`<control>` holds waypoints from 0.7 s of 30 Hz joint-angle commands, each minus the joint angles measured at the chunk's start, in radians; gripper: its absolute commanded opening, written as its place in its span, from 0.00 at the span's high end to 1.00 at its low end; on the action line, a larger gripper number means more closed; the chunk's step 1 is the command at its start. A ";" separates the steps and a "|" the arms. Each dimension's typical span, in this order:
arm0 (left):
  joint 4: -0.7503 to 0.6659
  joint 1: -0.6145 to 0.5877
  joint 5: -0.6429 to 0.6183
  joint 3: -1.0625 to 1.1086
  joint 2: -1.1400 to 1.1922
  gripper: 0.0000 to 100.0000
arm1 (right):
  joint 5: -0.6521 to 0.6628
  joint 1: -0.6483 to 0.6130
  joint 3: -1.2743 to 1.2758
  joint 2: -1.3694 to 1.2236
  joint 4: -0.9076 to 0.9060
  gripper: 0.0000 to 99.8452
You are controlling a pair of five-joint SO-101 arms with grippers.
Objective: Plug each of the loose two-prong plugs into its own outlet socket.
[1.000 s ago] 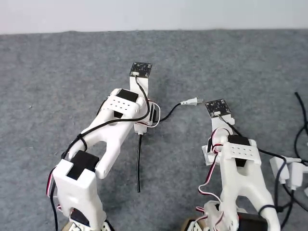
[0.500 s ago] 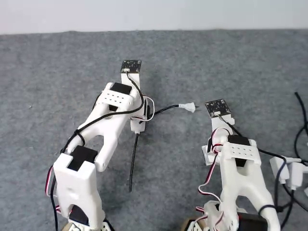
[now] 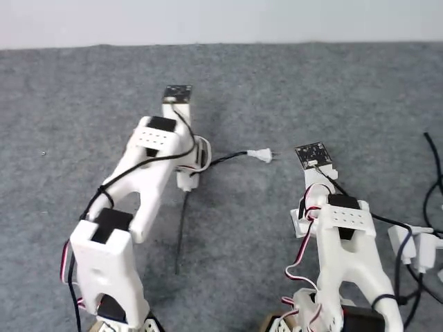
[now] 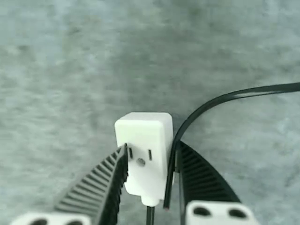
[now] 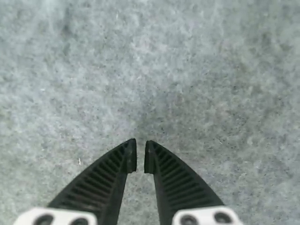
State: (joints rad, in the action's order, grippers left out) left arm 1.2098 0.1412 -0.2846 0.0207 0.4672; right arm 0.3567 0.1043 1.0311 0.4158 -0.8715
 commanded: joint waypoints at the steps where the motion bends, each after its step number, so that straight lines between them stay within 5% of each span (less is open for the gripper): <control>1: 0.025 -0.100 0.054 -0.001 0.025 0.85 | 0.014 0.007 -0.023 0.001 -0.001 0.96; 21: 0.057 -0.230 0.199 -0.001 0.015 0.85 | 0.034 0.007 -0.023 0.002 -0.004 0.96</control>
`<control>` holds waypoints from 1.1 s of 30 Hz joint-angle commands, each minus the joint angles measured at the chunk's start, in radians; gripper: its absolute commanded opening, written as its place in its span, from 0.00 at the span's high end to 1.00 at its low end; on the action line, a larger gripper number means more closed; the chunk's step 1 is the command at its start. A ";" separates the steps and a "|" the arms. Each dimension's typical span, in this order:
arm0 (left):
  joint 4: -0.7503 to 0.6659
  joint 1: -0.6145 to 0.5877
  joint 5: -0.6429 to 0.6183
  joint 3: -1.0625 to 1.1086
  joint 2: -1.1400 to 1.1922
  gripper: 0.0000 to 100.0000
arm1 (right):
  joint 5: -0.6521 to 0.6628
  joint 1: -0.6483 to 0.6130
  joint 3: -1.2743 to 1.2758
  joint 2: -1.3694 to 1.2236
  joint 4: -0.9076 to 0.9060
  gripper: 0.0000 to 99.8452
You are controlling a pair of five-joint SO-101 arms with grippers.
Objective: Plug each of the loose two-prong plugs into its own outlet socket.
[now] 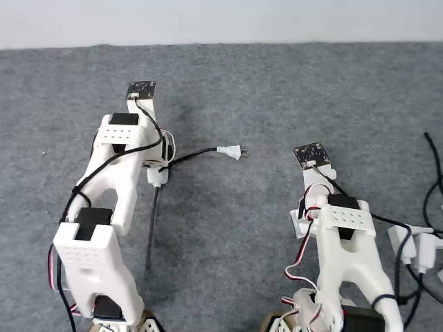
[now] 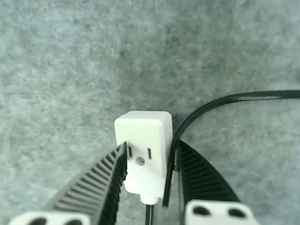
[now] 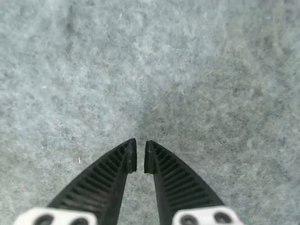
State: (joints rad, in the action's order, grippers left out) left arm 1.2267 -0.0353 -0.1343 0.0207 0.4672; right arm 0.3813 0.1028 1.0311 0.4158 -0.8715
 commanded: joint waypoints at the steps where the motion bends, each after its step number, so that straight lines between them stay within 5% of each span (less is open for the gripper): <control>1: 0.043 -0.054 0.057 0.002 0.015 0.85 | 0.008 0.008 -0.023 0.008 -0.004 0.96; 8: 0.040 0.003 0.054 0.015 0.015 0.86 | -0.155 -0.061 -0.091 0.001 0.064 0.96; 13: 0.040 0.031 0.060 0.041 0.015 0.99 | -0.160 -0.067 -0.068 -0.030 0.176 0.96; 23: 0.043 -0.140 0.137 0.036 0.015 0.86 | -0.112 -0.053 -0.091 -0.076 0.139 0.96; 33: 0.147 -0.235 0.204 -0.065 0.015 0.85 | -0.112 -0.054 -0.089 -0.077 0.137 0.96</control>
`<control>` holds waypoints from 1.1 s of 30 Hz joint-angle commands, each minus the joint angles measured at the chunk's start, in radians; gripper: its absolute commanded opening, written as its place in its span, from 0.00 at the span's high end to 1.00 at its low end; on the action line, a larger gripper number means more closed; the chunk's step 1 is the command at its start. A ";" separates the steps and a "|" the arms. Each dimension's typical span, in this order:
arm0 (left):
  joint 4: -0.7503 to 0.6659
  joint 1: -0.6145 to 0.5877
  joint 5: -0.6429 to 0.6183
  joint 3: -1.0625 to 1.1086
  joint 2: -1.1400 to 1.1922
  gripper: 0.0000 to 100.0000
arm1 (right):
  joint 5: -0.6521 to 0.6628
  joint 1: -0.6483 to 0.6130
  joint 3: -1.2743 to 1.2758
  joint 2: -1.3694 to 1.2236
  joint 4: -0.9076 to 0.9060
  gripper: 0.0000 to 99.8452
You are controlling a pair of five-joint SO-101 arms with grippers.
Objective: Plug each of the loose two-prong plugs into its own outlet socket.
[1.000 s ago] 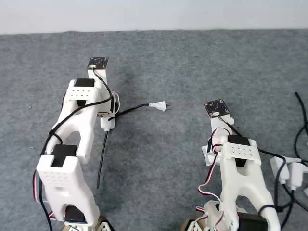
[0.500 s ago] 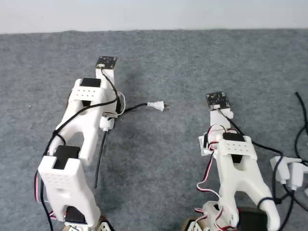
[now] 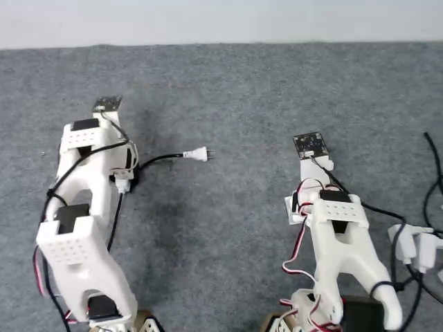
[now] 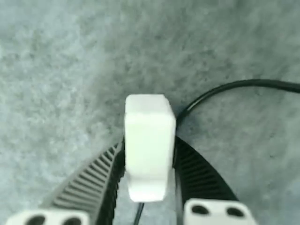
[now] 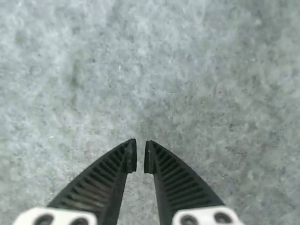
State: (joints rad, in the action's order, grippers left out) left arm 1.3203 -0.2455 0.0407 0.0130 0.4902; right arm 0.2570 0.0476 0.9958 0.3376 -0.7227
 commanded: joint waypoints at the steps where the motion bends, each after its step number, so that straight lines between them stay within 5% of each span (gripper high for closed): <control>1: 0.061 -0.025 0.032 -0.062 -0.008 0.85 | 0.012 0.001 -0.054 0.001 -0.012 0.96; 20: 0.221 0.014 0.098 -0.179 -0.216 0.85 | 0.054 -0.001 -0.052 0.001 -0.012 0.96; 28: 0.204 0.092 0.098 -0.111 -0.213 0.85 | 0.054 0.004 -0.052 0.001 -0.013 0.96; 33: 0.063 0.072 0.097 0.018 -0.215 0.85 | 0.055 0.004 -0.052 0.001 -0.013 0.96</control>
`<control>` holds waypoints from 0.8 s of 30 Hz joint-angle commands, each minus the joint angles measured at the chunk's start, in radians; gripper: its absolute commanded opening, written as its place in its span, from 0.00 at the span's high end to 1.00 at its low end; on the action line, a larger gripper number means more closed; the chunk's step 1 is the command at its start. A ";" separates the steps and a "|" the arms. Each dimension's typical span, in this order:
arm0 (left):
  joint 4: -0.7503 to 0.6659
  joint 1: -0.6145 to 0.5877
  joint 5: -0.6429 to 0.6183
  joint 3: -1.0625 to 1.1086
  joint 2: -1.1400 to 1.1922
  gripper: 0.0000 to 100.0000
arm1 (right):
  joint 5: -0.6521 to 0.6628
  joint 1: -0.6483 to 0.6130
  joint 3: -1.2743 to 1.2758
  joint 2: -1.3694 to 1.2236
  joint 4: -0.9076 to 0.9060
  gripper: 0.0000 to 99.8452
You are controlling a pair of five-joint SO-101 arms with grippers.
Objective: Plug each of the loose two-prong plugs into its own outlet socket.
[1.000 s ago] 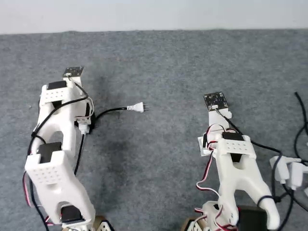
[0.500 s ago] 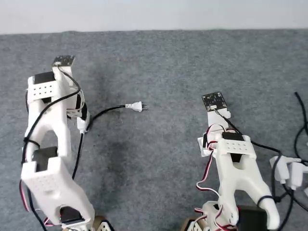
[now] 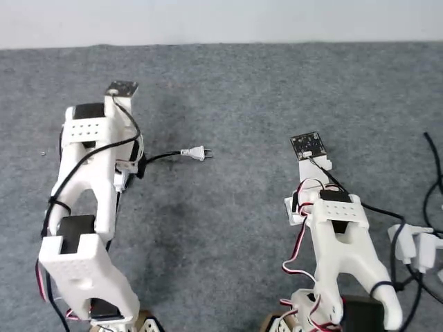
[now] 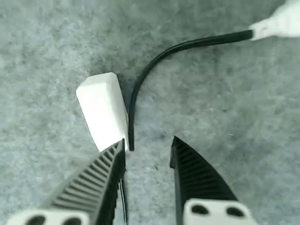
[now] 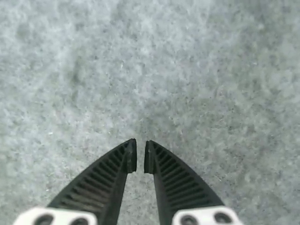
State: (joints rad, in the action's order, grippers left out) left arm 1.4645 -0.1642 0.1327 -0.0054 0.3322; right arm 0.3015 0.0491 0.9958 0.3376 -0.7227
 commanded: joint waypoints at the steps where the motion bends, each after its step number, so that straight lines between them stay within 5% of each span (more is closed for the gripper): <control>1: -0.109 -0.017 0.005 0.061 -0.057 0.85 | 0.011 0.002 -0.052 0.001 -0.013 0.96; 24: -0.181 -0.204 0.008 -0.004 0.098 0.85 | 0.011 0.004 -0.052 0.001 -0.013 0.96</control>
State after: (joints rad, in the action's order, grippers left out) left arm 1.2942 -0.3452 0.1327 0.0683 0.4365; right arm 0.3015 0.0476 0.9958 0.3376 -0.7227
